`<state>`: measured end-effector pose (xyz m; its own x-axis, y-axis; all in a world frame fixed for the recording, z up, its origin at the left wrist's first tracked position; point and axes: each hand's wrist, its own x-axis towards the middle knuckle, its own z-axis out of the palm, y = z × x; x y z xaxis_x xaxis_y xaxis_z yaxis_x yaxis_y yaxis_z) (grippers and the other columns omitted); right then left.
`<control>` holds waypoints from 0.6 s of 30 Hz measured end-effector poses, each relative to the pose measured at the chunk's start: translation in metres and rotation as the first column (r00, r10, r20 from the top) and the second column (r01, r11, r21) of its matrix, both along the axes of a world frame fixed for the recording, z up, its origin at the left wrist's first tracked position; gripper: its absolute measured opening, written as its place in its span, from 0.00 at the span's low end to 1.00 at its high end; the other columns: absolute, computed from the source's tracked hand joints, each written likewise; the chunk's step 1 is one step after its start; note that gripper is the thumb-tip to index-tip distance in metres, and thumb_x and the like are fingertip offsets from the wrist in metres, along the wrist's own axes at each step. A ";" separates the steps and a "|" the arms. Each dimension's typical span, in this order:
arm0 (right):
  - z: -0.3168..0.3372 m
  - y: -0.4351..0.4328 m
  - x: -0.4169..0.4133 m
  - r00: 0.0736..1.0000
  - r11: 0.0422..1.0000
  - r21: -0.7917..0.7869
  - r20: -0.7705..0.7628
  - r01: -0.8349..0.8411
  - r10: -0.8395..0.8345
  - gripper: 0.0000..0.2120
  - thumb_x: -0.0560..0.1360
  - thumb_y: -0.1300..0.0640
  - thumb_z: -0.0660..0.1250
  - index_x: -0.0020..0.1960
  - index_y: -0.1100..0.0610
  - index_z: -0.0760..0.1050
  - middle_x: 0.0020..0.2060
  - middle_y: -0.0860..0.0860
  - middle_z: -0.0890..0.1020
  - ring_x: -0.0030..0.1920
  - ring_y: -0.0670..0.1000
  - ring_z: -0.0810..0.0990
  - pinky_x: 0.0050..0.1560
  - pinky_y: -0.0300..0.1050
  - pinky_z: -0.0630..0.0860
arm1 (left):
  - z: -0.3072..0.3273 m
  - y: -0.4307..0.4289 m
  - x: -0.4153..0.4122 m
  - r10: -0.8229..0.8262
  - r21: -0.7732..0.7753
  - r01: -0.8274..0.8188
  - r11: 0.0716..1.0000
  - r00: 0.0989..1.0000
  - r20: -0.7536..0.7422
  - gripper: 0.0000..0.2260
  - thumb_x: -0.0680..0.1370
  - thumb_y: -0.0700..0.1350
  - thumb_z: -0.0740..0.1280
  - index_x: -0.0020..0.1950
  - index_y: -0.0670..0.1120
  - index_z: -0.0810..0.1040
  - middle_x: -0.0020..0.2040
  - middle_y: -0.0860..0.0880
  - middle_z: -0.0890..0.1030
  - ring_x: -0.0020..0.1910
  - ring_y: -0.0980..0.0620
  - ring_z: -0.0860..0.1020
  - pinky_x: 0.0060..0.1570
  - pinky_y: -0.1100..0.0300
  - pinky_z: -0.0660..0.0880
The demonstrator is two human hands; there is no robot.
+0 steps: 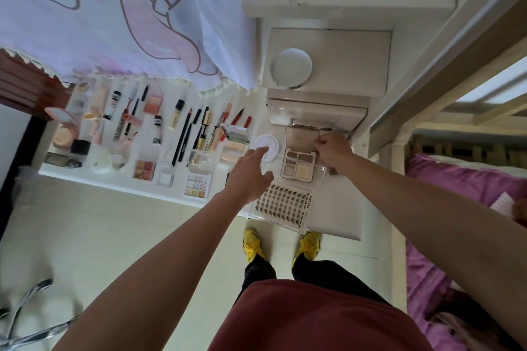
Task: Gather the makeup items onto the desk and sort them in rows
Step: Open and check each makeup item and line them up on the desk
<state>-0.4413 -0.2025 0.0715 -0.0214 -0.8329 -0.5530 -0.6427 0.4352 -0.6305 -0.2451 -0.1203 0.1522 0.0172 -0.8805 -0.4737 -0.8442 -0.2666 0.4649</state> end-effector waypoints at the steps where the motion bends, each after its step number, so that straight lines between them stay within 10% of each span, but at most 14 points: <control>1: 0.000 0.000 -0.001 0.999 1.000 -0.001 -0.028 -0.024 0.024 0.14 0.80 0.59 0.60 0.50 0.66 0.82 0.45 0.59 0.84 0.43 0.58 0.81 0.41 0.47 0.78 | 0.000 -0.001 0.000 -0.001 0.002 0.001 1.000 1.000 0.001 0.28 0.78 0.44 0.66 0.77 0.48 0.61 0.73 0.45 0.68 0.71 0.45 0.67 0.67 0.50 0.66; 10: 0.028 0.017 -0.037 0.952 0.957 -0.248 -0.298 -0.150 0.073 0.12 0.76 0.57 0.65 0.57 0.60 0.79 0.51 0.57 0.82 0.52 0.59 0.80 0.49 0.48 0.74 | -0.002 -0.003 0.001 0.046 -0.087 -0.045 0.995 0.999 0.015 0.23 0.77 0.43 0.66 0.72 0.46 0.68 0.69 0.45 0.72 0.65 0.46 0.73 0.62 0.53 0.70; 18: 0.004 0.040 -0.040 0.822 0.980 0.039 -0.540 -0.194 0.184 0.43 0.66 0.37 0.74 0.69 0.61 0.62 0.63 0.59 0.69 0.66 0.61 0.68 0.53 0.53 0.74 | 0.005 0.001 -0.003 0.138 -0.247 -0.146 0.958 0.989 -0.051 0.16 0.77 0.43 0.67 0.64 0.45 0.76 0.60 0.47 0.78 0.54 0.48 0.78 0.54 0.55 0.75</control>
<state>-0.4811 -0.1628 0.0756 -0.1525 -0.8604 -0.4862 -0.9504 0.2625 -0.1665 -0.2483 -0.1190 0.1574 0.1391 -0.9604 -0.2415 -0.7893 -0.2548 0.5586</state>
